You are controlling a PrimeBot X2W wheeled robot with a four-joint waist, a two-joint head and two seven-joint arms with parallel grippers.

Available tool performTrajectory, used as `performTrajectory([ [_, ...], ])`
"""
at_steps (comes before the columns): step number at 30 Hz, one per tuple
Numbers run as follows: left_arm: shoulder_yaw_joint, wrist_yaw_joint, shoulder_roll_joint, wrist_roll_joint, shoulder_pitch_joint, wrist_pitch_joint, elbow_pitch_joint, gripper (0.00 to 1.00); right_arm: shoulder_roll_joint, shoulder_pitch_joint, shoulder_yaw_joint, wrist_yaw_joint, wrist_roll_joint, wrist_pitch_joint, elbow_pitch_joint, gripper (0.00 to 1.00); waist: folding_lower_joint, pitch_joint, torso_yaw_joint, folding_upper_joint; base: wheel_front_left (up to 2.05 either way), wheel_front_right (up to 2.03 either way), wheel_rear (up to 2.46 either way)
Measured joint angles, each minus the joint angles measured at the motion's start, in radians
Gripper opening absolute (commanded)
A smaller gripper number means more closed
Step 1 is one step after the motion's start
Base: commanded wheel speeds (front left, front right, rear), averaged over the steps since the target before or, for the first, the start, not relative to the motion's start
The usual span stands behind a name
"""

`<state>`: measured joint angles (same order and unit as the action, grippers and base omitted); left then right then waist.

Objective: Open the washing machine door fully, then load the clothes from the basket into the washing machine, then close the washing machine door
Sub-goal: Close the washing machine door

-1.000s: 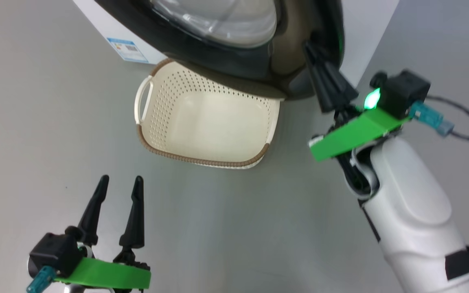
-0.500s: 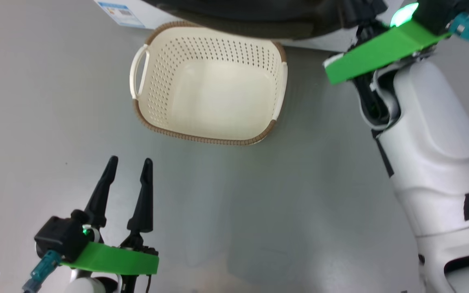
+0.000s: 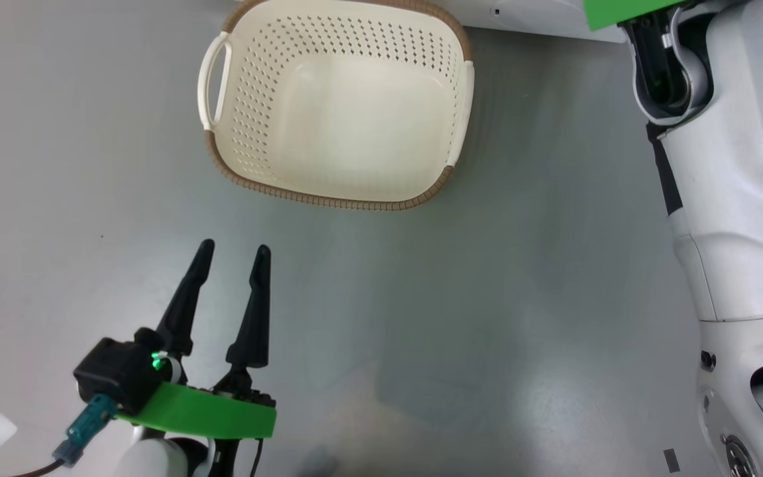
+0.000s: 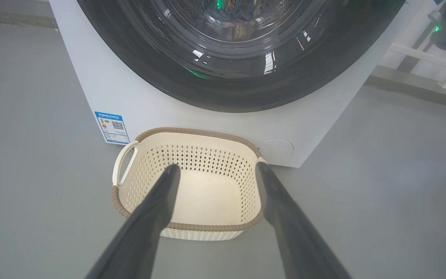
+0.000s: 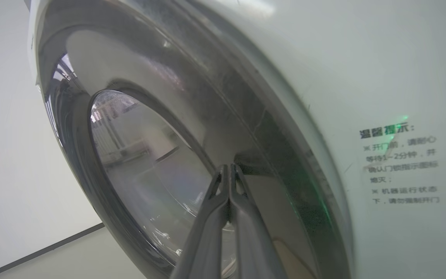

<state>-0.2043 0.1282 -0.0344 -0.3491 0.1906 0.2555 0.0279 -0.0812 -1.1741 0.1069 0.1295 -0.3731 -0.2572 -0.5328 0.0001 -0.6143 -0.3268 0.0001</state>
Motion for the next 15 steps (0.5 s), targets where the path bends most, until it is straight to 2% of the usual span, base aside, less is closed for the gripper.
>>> performTrajectory([
  [15, 0.001, 0.000, 0.002, -0.011, 0.016, 0.000, -0.002, 1.00, 0.008, -0.016, 0.008, 0.008, 0.001, 0.000, -0.016, 0.00, -0.0001, 0.017, 0.015, 0.0000, 0.00, 0.00, 0.00],
])
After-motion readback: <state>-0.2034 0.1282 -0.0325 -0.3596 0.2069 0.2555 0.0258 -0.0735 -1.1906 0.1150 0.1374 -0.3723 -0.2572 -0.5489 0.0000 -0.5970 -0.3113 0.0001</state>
